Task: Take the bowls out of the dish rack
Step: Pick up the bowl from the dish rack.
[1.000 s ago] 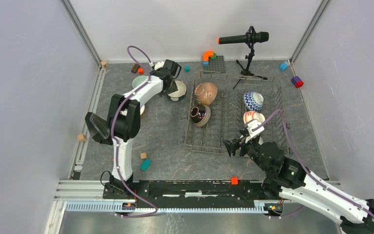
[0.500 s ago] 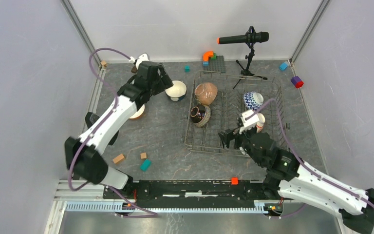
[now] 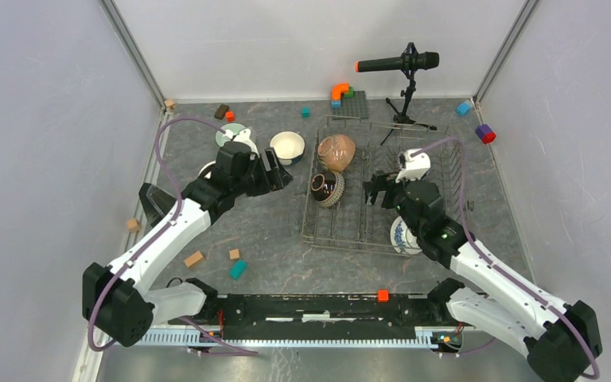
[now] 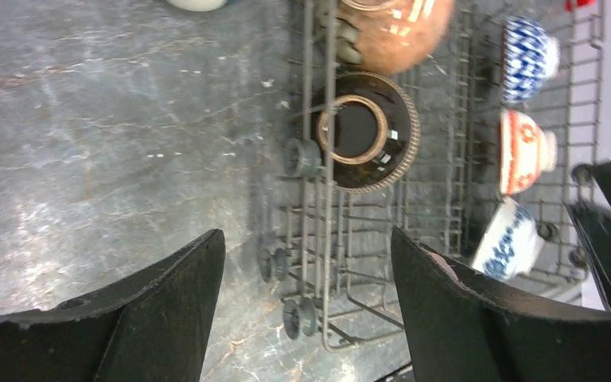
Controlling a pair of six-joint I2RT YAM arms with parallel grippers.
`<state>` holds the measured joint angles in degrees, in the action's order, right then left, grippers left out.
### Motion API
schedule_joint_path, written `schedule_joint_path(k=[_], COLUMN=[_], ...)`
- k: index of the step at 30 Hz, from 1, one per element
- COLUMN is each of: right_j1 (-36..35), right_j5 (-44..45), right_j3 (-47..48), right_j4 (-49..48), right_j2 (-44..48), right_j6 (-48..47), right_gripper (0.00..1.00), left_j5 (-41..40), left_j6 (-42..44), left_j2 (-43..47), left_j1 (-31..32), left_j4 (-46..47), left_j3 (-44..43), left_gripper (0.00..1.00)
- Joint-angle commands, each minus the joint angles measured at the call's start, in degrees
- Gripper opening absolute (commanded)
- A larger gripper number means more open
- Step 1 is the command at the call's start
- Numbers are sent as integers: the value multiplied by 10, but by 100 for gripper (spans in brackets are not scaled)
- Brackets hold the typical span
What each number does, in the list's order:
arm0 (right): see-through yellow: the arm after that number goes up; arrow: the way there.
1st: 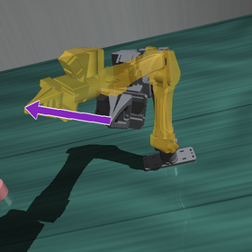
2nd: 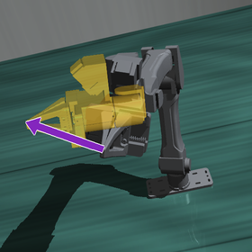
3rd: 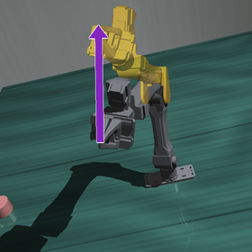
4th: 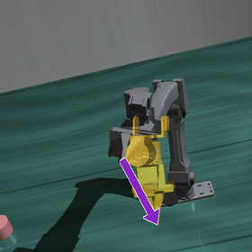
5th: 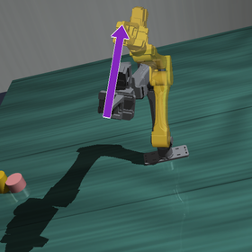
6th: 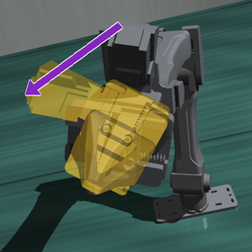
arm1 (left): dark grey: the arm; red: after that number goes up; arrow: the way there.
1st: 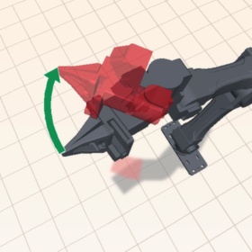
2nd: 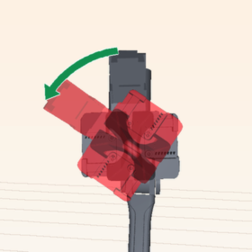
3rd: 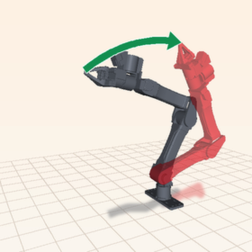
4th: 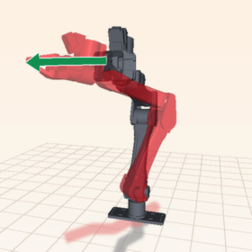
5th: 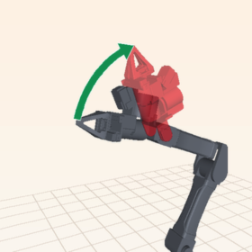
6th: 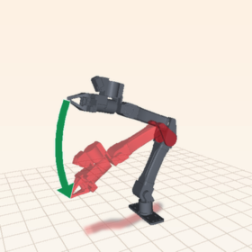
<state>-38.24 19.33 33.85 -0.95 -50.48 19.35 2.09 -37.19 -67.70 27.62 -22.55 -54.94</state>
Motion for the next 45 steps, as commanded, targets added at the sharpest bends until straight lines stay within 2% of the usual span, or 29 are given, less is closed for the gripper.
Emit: schedule_joint_path(k=[1, 7, 10, 13, 20, 29, 34, 45], right_j1=[57, 90, 94, 95, 94, 95, 96, 96], right_j5=[-68, -153, -259, -308, -333, -289, -296, -332], right_j3=[-32, -65, -104, -134, -134, -100, -95, -68], right_j4=[-53, -79, -165, -258, -380, -429, -495, -557], right_j2=[34, 28, 2, -36, -148, -257, -303, -392], right_j6=[28, 46, 82, 134, 199, 258, 292, 334], right_gripper=[93, 90, 87, 86, 84, 85, 85, 72], left_j5=[30, 60, 76, 68, 37, 12, -5, -40], left_j6=[30, 9, 9, 10, 20, 27, 46, 56], left_j2=[49, 76, 68, 60, 45, 33, 3, -49], left_j1=[33, 53, 64, 71, 84, 89, 89, 89], left_j4=[35, 66, 64, 59, 40, 32, 12, -17], left_j3=[-4, 18, 15, 15, 9, 9, -6, -24], left_gripper=[82, 82, 82, 82, 82, 82, 82, 80])
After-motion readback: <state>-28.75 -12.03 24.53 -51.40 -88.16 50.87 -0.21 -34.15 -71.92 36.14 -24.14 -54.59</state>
